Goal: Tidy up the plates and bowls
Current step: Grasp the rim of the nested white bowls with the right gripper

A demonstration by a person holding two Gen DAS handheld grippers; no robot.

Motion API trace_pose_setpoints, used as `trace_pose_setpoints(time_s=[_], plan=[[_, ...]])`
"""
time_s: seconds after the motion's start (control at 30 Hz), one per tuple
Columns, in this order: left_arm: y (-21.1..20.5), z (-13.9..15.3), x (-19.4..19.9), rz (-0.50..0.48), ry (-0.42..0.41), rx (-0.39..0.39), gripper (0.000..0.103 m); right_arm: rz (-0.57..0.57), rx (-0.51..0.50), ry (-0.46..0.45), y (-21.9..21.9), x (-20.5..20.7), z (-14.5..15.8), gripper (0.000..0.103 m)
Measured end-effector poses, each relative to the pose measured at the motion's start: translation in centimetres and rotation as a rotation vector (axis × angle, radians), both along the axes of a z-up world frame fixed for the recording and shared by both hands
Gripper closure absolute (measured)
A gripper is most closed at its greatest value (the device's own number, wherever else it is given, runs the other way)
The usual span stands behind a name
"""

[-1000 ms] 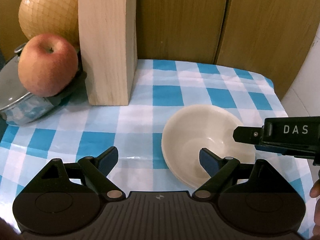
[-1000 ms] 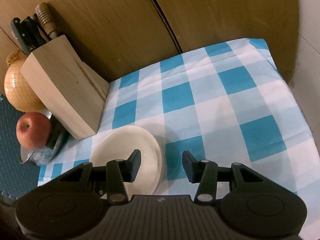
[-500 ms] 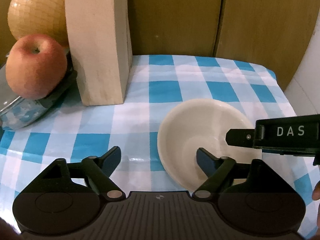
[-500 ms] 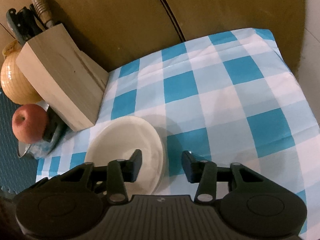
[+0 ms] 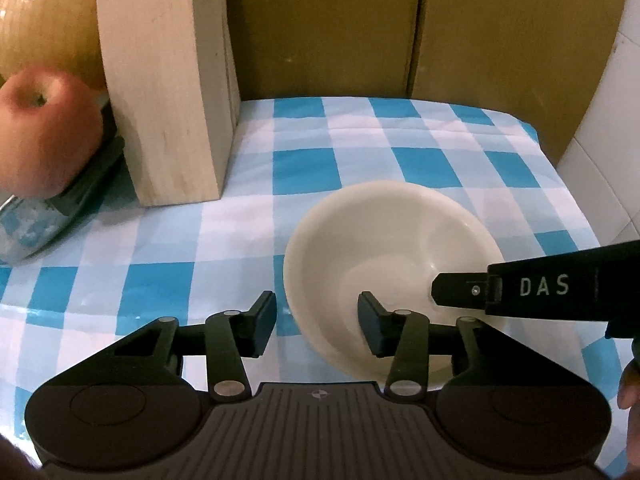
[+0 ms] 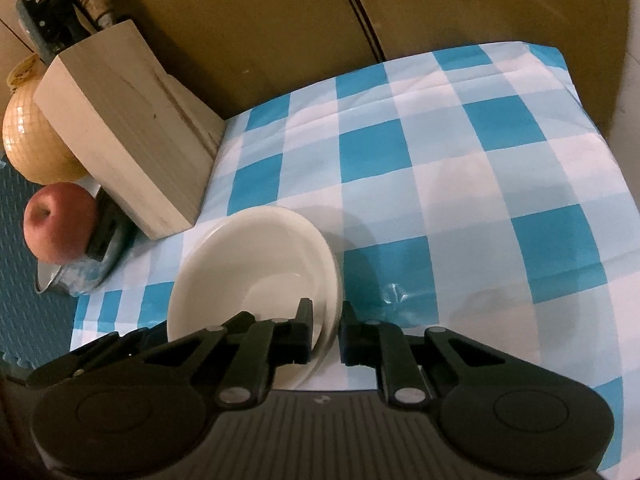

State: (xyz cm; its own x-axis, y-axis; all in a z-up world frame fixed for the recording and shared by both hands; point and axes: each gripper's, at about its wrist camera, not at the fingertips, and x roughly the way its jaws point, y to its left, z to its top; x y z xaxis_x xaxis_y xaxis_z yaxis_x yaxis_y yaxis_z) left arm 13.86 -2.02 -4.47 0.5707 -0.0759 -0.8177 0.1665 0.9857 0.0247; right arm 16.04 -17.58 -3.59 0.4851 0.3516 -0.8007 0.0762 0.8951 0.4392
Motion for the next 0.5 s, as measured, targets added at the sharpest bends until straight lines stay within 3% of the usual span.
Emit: trace_pose_setpoints(time_s=[0.3, 0.5], plan=[[0.1, 0.2, 0.1, -0.012, 0.008, -0.019, 0.057, 0.0, -0.004, -0.001, 0.1, -0.1, 0.1, 0.093], [1.1, 0.2, 0.7, 0.015, 0.047, -0.09, 0.061, 0.002, -0.022, -0.009, 0.3, -0.2, 0.1, 0.093]])
